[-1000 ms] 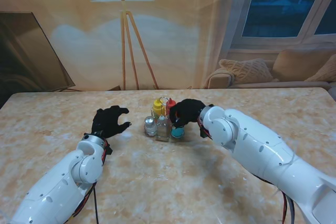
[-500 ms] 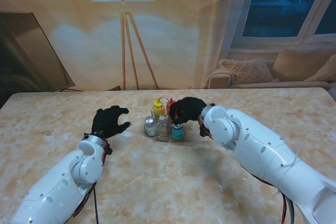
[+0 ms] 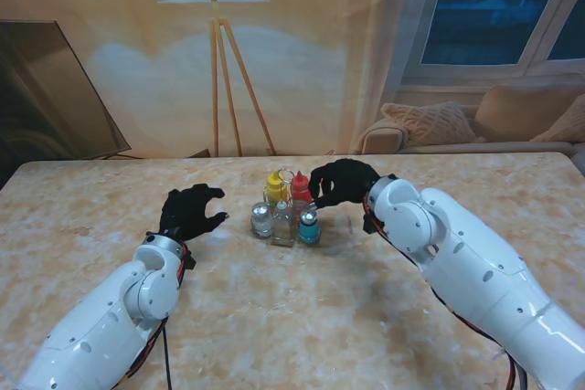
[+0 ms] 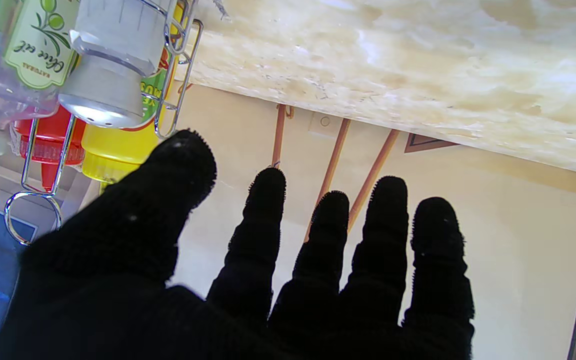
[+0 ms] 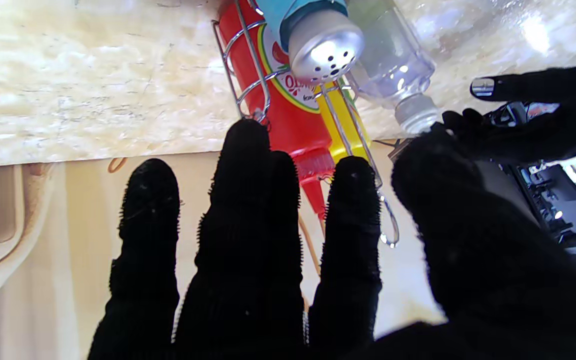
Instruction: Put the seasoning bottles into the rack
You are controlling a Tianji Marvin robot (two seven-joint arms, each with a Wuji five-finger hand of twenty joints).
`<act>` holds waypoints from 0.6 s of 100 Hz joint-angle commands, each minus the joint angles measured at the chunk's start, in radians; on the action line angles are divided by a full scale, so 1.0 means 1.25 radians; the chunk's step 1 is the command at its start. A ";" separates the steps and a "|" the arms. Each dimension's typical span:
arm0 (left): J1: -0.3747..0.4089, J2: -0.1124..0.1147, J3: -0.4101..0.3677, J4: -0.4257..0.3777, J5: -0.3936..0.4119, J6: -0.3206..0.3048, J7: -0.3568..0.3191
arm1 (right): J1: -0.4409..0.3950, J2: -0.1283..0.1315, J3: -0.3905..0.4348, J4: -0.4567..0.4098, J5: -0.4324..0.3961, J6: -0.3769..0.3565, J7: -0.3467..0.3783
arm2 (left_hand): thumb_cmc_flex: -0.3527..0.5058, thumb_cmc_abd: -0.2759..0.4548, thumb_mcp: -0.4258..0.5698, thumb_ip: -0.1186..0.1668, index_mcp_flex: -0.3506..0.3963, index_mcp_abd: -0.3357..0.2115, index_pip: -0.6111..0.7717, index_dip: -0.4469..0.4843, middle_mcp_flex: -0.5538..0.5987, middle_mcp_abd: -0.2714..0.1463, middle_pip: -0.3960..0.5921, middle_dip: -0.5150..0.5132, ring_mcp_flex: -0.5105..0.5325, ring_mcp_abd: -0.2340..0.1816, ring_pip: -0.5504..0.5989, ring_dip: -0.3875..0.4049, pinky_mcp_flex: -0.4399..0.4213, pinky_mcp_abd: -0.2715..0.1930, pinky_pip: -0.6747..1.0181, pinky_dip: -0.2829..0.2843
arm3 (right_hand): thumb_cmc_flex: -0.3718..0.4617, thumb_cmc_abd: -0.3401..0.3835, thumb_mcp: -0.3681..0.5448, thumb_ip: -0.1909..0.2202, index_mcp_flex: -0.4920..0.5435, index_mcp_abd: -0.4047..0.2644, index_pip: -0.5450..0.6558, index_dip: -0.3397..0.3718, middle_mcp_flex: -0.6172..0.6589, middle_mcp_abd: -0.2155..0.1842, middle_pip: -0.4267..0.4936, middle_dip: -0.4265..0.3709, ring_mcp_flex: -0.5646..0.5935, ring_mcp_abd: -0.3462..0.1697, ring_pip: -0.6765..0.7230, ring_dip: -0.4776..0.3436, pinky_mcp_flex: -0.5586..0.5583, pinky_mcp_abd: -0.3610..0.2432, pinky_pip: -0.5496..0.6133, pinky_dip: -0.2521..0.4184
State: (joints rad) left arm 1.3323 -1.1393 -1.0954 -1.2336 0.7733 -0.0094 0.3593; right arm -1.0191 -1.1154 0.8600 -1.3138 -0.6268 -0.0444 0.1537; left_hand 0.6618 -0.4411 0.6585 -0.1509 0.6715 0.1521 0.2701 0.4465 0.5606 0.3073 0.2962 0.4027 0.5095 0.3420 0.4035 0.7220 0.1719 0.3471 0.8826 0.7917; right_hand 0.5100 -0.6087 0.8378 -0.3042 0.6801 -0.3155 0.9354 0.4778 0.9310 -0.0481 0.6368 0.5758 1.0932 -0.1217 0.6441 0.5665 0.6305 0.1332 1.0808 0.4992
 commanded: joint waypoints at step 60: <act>0.006 0.002 0.004 -0.016 -0.014 -0.014 -0.047 | -0.222 0.030 0.226 -0.122 -0.046 -0.005 -0.017 | 0.013 0.049 -0.058 0.022 0.012 0.017 -0.008 -0.001 -0.009 0.005 -0.001 0.009 -0.012 0.006 0.000 0.015 -0.012 0.000 -0.013 -0.002 | 0.077 0.175 -0.185 0.078 0.019 0.007 -0.013 -0.024 0.019 0.007 -0.104 -0.062 -0.058 0.040 -0.125 -0.059 -0.056 0.025 -0.026 -0.034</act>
State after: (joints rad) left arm 1.3338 -1.1359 -1.0916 -1.2432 0.7644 -0.0191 0.3192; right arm -1.2679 -1.0819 1.1352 -1.4672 -0.6897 -0.0413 0.1236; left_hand 0.6618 -0.4230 0.6257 -0.1508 0.6716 0.1614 0.2701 0.4465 0.5606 0.3073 0.2962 0.4027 0.5095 0.3420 0.4035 0.7220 0.1715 0.3471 0.8826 0.7917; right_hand 0.5864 -0.4220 0.6352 -0.2429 0.6819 -0.3132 0.9255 0.4602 0.9319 -0.0477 0.5258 0.5300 1.0305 -0.0815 0.5086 0.5231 0.5742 0.1589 1.0577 0.4712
